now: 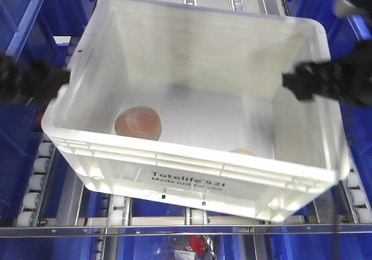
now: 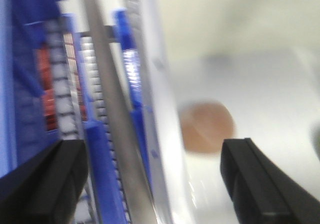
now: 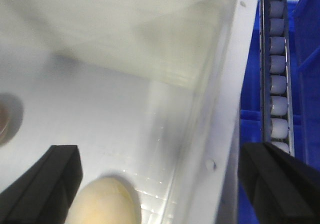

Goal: Place moving items into box and shelve
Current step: 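Lower the tote onto the roller shelf and open both grippers, then withdraw both grippers from the tote rims, away from the shelf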

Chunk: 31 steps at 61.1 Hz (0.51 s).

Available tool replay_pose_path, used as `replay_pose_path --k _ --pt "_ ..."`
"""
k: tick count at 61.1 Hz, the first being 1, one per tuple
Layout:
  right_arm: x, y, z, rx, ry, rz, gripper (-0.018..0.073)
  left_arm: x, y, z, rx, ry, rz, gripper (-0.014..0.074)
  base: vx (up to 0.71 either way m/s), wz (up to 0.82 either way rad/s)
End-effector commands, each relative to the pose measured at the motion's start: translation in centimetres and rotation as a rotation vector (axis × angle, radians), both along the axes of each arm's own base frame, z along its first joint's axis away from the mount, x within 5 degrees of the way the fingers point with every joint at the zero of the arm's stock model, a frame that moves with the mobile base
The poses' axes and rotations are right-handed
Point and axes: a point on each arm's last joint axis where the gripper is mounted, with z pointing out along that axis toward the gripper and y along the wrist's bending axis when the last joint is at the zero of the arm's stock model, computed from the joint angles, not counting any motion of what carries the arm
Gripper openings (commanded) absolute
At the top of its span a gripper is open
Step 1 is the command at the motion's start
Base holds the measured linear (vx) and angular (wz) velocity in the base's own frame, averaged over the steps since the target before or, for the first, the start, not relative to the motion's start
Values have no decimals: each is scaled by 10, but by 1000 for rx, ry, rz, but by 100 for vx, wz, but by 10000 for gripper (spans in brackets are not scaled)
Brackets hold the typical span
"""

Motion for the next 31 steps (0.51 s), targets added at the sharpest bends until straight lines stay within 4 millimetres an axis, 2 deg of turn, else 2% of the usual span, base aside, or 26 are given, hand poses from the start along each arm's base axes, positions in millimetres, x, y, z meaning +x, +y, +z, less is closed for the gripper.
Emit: replay_pose_path --k 1,12,20,25,31 --pt "-27 -9 17 21 -143 76 620 -24 5 7 -50 -77 -109 603 0 0" --pt "-82 -30 24 54 -210 129 542 -71 22 -8 -138 -121 -210 547 0 0" --pt "-116 -46 28 31 -245 142 519 -95 33 -13 -168 -170 -259 518 0 0" --pt "-129 -53 26 -10 -226 157 504 -105 39 -17 -177 -195 -259 491 0 0" --pt "-137 -56 20 -75 -180 191 462 -108 42 -23 -178 -197 -259 415 0 0"
